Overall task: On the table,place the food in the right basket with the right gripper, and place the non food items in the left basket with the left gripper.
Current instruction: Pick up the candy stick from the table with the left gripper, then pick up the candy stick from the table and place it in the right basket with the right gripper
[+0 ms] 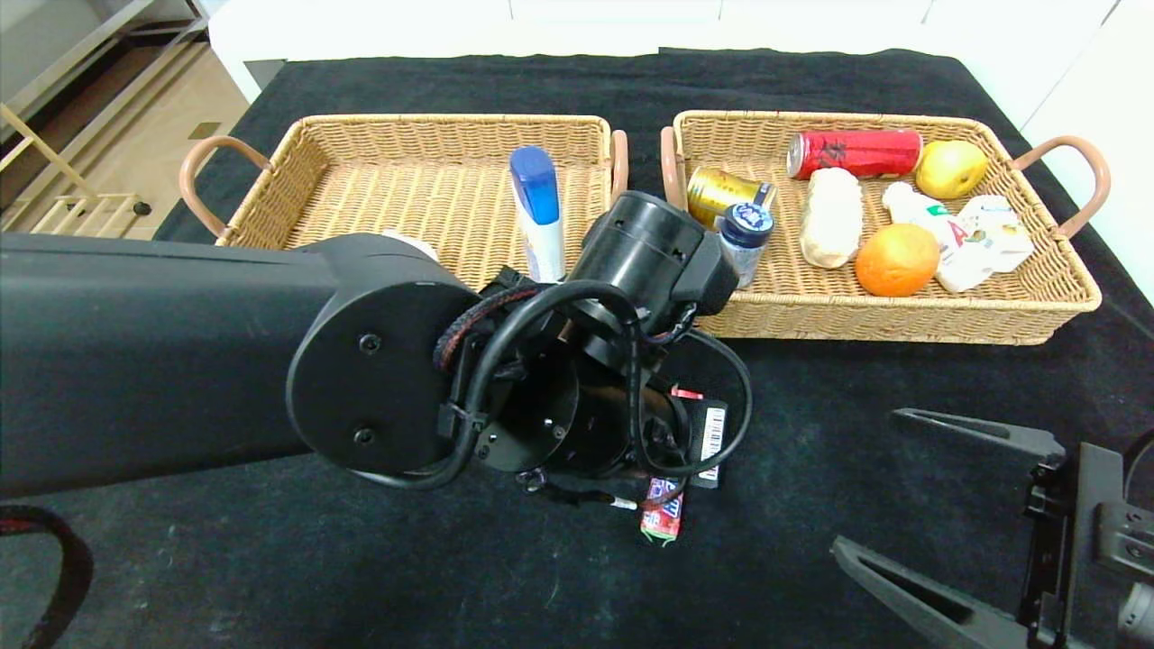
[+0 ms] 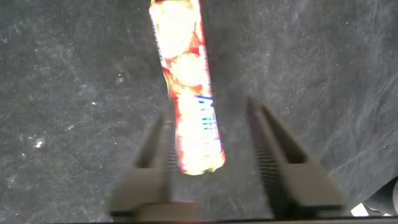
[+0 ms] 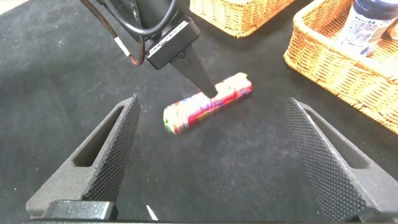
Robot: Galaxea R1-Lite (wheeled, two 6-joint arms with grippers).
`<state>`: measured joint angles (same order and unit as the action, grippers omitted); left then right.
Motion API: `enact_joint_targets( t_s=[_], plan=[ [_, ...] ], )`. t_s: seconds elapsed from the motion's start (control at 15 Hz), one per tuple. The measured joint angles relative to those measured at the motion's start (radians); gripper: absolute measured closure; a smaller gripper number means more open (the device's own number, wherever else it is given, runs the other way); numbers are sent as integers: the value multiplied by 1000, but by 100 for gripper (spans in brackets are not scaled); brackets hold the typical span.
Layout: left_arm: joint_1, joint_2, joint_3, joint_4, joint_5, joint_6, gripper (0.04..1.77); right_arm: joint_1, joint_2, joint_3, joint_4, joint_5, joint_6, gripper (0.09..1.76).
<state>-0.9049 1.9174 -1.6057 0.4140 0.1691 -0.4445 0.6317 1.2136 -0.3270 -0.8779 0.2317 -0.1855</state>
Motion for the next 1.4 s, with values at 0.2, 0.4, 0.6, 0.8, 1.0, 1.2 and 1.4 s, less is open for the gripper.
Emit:
enact_joint_targets(
  t_s=[0.2,0.4,0.6,0.8,1.0,1.2,1.4],
  plan=[
    [0,1,0,-1,3,0,65,0,2,0,0,0,0,14],
    [1,-2,1,-1,50,-1,47,0,2,0,0,0,0,14],
    [0,-28,5,3,66,0,36,0,-3,-4,-3,-2,3,14],
    [7,-107,68,2,73,27,27,-11,-13,-17,7,4,5,14],
    [12,-225,219,-62,91,62,22,-12,-9,-20,9,5,6,14],
    [32,-348,457,-270,93,177,18,-13,13,-16,7,-2,5,14],
    [69,-459,717,-571,70,288,15,-13,40,-14,5,-3,6,14]
  ],
)
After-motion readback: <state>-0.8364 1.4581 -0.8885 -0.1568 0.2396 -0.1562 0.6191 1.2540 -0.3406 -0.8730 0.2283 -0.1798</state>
